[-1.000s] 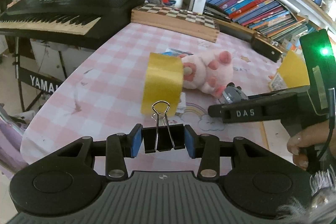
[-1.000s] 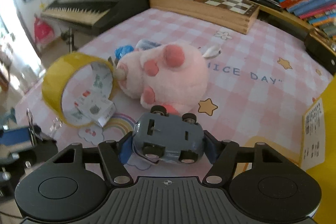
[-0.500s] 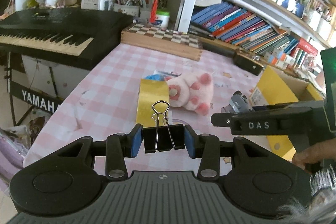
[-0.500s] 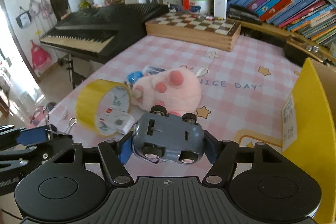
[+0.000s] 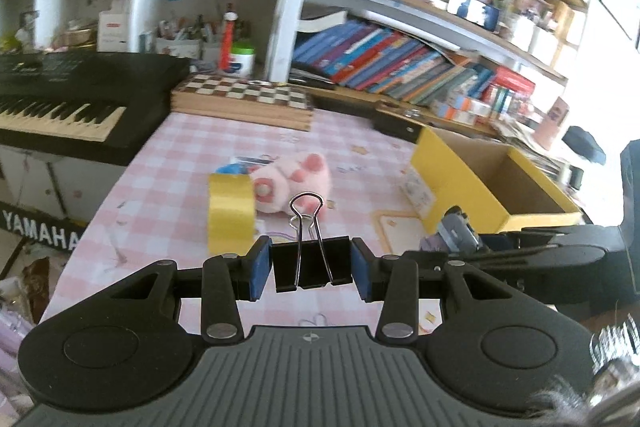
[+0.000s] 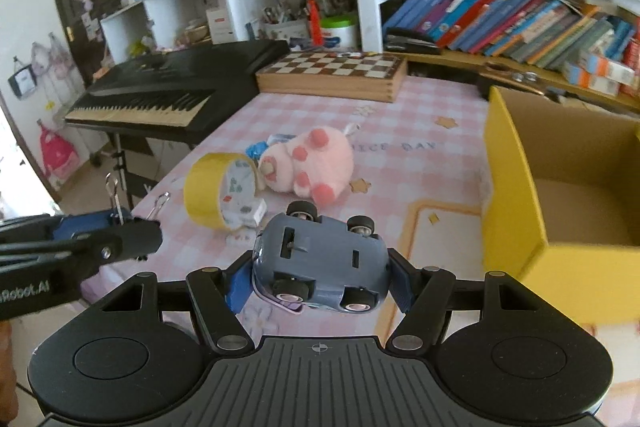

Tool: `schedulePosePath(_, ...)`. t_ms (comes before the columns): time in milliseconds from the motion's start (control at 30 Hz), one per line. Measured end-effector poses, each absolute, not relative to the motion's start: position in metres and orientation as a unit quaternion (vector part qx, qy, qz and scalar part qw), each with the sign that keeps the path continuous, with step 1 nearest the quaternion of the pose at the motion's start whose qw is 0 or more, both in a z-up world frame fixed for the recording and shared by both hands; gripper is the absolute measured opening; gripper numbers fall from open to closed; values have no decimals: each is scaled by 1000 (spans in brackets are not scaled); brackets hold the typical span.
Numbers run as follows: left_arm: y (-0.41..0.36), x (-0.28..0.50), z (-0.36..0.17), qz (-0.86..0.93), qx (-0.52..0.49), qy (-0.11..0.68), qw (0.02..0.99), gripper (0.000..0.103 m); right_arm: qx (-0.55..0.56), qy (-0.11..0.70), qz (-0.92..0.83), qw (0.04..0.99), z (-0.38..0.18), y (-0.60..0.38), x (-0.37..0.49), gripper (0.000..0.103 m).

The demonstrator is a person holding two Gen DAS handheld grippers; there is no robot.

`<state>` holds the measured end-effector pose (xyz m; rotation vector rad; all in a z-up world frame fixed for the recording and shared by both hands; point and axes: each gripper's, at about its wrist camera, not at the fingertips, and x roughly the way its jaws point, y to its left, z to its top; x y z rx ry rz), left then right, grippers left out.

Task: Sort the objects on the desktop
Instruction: 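Lift the clip and car and carry both toward the yellow box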

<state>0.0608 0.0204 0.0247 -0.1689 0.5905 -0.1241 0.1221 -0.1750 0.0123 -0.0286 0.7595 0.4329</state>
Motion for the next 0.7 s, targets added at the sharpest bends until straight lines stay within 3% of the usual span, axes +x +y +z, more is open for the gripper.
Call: schedulePosePath(700, -9, 6, 19, -203, -40, 305, 930, 39, 40, 370, 88, 924, 6, -206, 7, 68)
